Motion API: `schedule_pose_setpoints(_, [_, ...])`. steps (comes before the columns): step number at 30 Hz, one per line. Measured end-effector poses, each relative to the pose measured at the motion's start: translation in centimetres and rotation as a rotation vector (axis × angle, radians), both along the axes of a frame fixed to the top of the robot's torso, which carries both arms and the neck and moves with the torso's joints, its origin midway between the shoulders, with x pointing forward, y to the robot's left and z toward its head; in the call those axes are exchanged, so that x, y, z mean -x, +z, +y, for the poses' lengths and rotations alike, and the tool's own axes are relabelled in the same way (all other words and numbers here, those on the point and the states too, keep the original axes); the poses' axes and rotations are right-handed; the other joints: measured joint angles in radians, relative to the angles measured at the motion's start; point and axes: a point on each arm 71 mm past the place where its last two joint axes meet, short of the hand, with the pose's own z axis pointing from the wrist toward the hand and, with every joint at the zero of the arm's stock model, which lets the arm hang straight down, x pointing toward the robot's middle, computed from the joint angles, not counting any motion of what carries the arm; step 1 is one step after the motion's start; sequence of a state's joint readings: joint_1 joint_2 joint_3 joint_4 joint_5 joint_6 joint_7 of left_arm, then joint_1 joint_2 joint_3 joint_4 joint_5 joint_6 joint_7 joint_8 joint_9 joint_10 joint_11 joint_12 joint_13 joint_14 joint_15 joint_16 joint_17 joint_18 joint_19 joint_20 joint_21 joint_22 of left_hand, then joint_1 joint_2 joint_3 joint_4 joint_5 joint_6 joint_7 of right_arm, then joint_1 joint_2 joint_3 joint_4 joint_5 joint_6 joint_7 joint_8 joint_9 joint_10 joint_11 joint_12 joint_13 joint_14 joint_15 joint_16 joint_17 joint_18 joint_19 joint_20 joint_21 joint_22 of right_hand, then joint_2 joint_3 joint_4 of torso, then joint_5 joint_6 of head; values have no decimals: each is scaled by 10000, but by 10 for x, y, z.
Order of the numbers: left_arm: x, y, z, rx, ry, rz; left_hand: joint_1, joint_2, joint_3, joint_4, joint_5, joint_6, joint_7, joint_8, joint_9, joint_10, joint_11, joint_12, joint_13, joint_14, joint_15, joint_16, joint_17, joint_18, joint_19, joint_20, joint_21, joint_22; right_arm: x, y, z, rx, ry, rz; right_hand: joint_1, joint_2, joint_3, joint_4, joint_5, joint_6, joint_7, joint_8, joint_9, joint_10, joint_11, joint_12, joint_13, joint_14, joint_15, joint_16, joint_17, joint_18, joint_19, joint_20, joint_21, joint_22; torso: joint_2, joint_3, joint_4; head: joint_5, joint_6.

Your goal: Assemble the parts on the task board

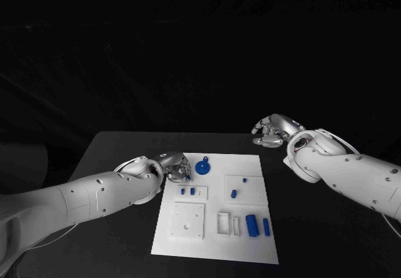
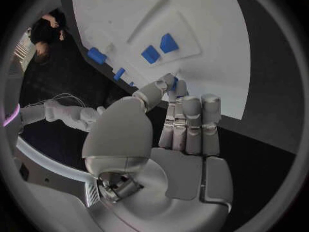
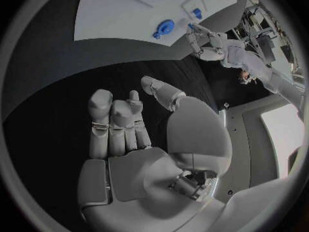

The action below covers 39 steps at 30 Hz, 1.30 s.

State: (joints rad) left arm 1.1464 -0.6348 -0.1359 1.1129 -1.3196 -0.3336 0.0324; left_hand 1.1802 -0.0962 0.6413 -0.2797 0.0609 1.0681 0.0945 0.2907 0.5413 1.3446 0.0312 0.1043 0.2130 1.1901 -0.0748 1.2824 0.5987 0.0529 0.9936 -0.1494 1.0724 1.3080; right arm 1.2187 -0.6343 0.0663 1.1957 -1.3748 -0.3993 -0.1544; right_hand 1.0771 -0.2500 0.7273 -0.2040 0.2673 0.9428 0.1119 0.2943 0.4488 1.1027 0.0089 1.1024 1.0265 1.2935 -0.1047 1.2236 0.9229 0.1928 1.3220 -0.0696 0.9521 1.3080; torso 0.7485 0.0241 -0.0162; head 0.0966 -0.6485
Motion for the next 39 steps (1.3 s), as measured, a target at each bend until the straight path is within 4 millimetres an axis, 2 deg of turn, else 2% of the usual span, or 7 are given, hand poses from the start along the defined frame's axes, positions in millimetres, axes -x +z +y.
schedule_pose_setpoints(23, [-4,-3,-5,-127,-70,168,1,82,-26,-26,20,-38,-3,7,-18,22,22,-46,-4,-1,2,0,-18,4,2,33,0,-3,0,0,2,-7,30,-3,0,0,0,0,0,49,2,0,0,0,0,0,-10,-1,1,-40,7,0,3,-45,-1,-2,-3,12,-14,-8,-23])
schedule_pose_setpoints(39, [-4,-4,-2,-253,-40,255,7,74,-28,-28,19,-22,18,-12,-20,20,21,-47,-7,-2,3,0,-26,4,1,37,0,-5,0,0,2,-4,25,-4,0,0,0,0,0,22,24,0,0,0,0,0,-9,-14,14,-39,4,-1,-1,-41,-1,-4,-3,-2,-8,-2,-45])
